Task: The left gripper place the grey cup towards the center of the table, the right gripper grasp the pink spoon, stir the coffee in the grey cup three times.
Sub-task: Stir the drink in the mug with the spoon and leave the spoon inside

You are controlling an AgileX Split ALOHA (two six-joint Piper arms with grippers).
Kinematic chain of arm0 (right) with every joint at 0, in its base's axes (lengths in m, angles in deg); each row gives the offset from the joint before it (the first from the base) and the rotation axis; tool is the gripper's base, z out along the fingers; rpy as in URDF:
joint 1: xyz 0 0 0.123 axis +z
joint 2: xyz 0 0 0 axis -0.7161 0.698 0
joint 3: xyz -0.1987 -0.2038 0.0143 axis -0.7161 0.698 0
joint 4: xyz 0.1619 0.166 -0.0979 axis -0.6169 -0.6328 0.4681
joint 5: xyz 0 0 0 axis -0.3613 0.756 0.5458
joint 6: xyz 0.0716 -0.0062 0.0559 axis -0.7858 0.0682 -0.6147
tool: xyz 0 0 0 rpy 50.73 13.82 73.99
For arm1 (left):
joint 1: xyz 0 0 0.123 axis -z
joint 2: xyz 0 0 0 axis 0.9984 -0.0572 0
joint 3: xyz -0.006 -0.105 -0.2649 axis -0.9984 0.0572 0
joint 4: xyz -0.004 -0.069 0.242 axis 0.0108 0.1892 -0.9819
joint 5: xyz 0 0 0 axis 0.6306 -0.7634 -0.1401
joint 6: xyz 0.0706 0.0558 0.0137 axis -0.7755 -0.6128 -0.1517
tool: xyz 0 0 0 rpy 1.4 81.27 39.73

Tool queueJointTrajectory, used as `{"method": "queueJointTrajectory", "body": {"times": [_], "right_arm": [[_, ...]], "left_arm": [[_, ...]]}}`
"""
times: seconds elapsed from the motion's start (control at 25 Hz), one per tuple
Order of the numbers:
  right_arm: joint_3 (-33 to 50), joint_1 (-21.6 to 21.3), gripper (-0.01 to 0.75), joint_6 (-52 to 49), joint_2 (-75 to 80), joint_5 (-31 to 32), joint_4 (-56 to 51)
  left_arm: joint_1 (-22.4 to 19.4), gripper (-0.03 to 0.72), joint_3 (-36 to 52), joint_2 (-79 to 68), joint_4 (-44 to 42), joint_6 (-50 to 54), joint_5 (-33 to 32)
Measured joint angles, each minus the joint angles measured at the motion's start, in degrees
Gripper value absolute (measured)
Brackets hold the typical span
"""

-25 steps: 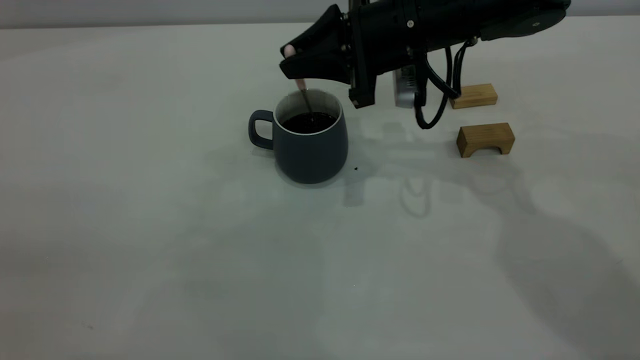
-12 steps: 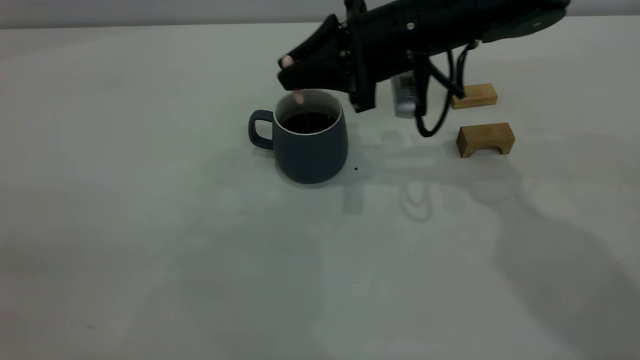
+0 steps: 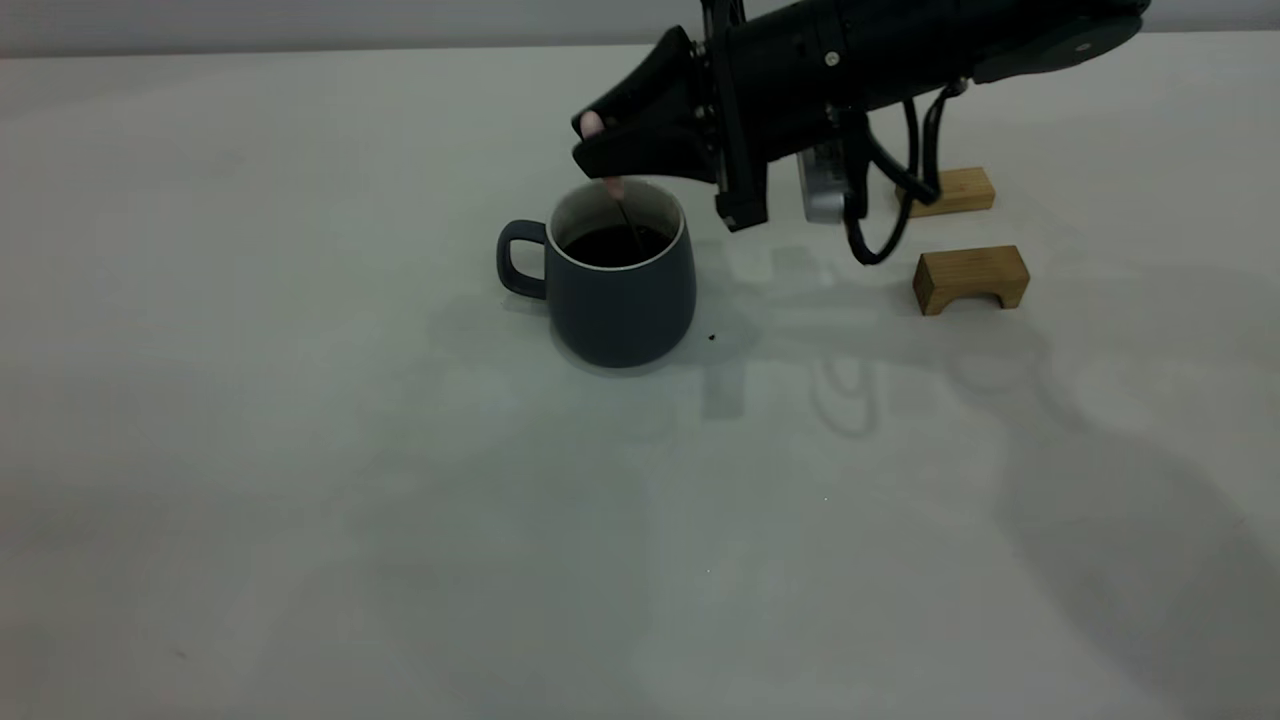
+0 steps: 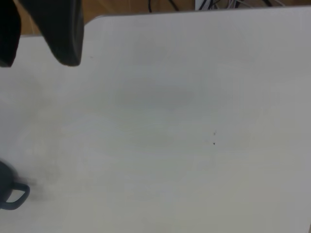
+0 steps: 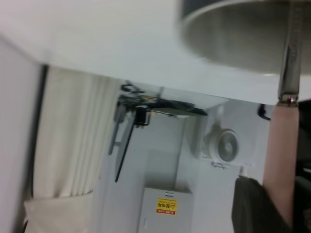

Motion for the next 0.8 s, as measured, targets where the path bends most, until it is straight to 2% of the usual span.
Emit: {"method": "queueJointTrajectory", "body": {"times": [0.24, 0.52, 0.8], "right_arm": [[0.0, 1.2, 0.142, -5.0, 0.0, 2.2, 0.5], [0.0, 1.3, 0.142, 4.7, 0.0, 0.8, -5.3], [0.0, -0.6, 0.145, 5.4, 0.0, 1.4, -0.1]], "left_arm": [[0.0, 0.287, 0.0, 0.0, 0.0, 0.0, 0.0], [0.0, 0.287, 0.0, 0.0, 0.0, 0.0, 0.0], [0.0, 0.287, 0.0, 0.0, 0.0, 0.0, 0.0]]}}
